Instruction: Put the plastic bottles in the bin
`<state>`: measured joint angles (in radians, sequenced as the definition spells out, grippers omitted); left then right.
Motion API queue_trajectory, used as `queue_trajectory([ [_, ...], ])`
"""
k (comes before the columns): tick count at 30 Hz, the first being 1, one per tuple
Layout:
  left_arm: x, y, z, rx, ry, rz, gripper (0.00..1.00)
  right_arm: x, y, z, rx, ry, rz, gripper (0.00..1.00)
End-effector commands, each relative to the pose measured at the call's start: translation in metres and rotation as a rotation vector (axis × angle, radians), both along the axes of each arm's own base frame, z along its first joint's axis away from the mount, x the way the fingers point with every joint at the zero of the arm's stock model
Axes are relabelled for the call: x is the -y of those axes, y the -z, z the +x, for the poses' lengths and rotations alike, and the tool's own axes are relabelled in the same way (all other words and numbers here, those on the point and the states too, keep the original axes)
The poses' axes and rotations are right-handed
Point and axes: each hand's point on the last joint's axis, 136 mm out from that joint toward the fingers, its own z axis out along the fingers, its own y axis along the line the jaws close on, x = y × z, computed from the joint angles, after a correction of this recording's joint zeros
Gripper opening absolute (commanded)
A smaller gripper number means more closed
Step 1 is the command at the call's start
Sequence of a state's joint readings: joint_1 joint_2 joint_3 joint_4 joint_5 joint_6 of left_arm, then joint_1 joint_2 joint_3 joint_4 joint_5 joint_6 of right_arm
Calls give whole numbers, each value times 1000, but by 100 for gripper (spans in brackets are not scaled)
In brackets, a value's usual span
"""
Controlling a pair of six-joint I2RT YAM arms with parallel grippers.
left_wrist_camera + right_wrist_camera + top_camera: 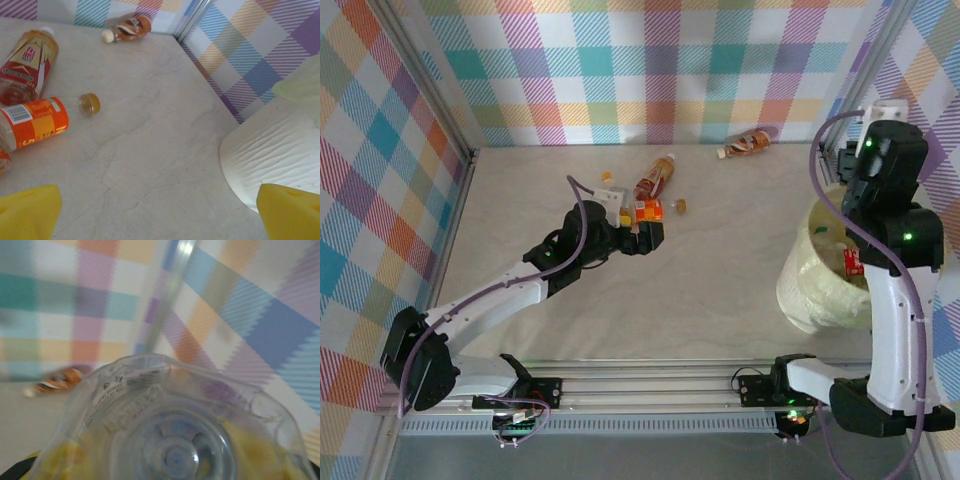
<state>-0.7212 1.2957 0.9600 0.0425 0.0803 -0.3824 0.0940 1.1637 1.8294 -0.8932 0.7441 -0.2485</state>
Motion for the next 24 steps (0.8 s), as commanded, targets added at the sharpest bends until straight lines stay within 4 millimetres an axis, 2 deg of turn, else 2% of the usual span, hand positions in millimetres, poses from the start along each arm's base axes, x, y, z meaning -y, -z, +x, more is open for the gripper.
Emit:
queue_trajectory([
  [1,2,-8,6,-9,-11,-35,100,27,27,-24,-151,140,-12,36],
  [5,4,-4,6,-23,-5,-27,100,51,47,-36,-231,245,8,38],
  [11,0,3,7,-36,-11,9,100,86,62,-53,-270,384,24,39],
  [16,-1,6,11,-47,-15,7,100,107,105,-55,-400,466,75,48],
  [18,-2,6,12,-53,-15,4,100,115,121,-53,-428,493,87,59],
  [20,-2,5,11,-57,-10,6,100,119,135,-51,-455,508,90,76],
  [24,-9,6,10,-58,-28,18,100,115,146,-42,-470,477,127,88],
])
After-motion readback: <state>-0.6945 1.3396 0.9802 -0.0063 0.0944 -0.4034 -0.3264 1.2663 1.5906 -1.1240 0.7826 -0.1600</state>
